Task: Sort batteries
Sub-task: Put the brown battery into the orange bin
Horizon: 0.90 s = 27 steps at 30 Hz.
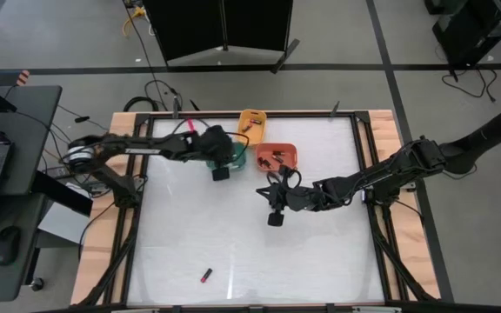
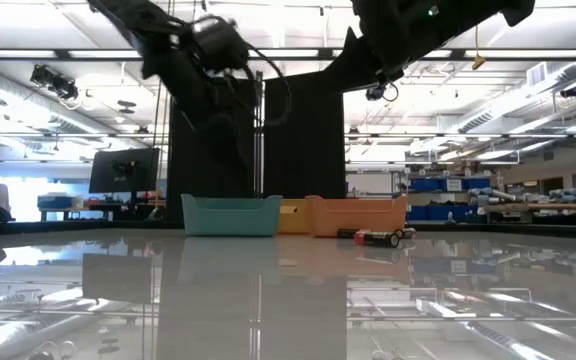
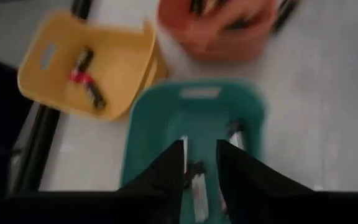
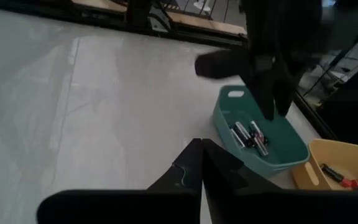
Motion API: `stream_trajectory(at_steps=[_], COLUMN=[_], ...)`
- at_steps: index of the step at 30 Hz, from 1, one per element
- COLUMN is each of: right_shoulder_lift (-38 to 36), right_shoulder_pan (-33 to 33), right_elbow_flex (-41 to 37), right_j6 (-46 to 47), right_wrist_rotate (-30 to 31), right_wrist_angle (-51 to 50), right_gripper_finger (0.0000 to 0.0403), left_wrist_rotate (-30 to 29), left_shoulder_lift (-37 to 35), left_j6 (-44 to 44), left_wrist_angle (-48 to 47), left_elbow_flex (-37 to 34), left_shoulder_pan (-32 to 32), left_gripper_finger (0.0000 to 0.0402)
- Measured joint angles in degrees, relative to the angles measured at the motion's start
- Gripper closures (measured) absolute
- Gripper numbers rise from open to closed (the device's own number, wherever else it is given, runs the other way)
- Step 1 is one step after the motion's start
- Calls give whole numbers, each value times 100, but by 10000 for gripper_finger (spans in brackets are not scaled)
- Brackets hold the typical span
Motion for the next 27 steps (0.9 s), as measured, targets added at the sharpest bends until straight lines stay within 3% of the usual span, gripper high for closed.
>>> stream_trajectory(at_steps=[7,17,21,27], right_shoulder_lift=[30,73,79,81], right_shoulder_pan=[-138,-335,-240,-51], right_elbow_flex=[-437,-1370,-1565,-1726], right_j6=[60,768,1240,2032], right_wrist_rotate=[40,-991,-738,-49], right_wrist_angle=[736,2567,2312,1236], right_gripper_finger=[391,391,381,375], left_wrist_rotate=[789,1136,1122,1110], left_shoulder_lift=[-1091,-1979,-1961,-1957], left_j6=[-399,-546,-643,-675], left_wrist_angle=[1653,5556,6900,7694], left_elbow_flex=[-1459,-3491,-4128,-4736], left_shoulder_pan=[-190,-1313,-1672,-2014], left_gripper_finger=[355,384,384,385])
